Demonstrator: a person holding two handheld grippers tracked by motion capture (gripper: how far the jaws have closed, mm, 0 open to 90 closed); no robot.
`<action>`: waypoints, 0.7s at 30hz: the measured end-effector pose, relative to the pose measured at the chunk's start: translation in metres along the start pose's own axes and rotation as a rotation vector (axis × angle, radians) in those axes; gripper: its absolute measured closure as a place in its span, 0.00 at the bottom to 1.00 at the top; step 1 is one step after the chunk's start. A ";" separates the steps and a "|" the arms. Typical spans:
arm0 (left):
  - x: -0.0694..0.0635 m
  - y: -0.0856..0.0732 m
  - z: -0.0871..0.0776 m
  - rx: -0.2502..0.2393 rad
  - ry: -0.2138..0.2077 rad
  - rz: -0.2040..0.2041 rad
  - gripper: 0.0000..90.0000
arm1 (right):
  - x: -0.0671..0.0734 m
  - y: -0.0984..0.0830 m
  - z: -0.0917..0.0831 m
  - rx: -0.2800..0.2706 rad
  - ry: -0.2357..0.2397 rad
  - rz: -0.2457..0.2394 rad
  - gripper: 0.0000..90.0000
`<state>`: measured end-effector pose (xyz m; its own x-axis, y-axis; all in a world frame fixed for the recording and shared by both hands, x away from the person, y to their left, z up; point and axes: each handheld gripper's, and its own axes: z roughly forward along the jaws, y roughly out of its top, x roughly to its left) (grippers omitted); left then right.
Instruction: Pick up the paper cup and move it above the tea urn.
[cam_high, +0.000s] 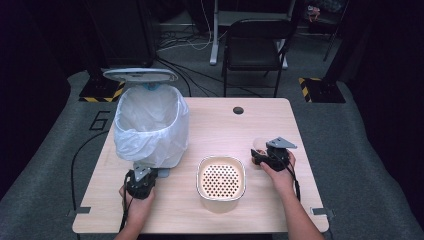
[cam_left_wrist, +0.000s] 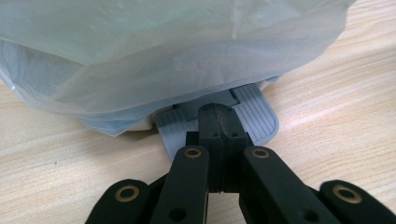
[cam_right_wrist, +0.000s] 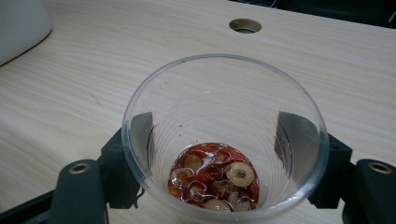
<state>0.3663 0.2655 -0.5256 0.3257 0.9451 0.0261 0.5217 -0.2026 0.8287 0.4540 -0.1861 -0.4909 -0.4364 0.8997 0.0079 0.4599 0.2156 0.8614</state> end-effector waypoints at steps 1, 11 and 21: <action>0.000 0.000 0.000 -0.001 0.000 -0.002 1.00 | 0.000 0.000 0.000 -0.001 0.001 0.006 0.31; 0.000 0.000 0.000 0.005 -0.002 -0.002 1.00 | -0.001 0.001 -0.001 -0.002 0.014 -0.013 0.38; 0.000 0.000 0.000 0.003 -0.004 -0.008 1.00 | -0.002 0.000 -0.002 -0.013 0.024 -0.028 0.40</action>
<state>0.3661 0.2653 -0.5255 0.3245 0.9457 0.0177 0.5267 -0.1962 0.8271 0.4536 -0.1884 -0.4896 -0.4674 0.8840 -0.0047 0.4373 0.2359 0.8679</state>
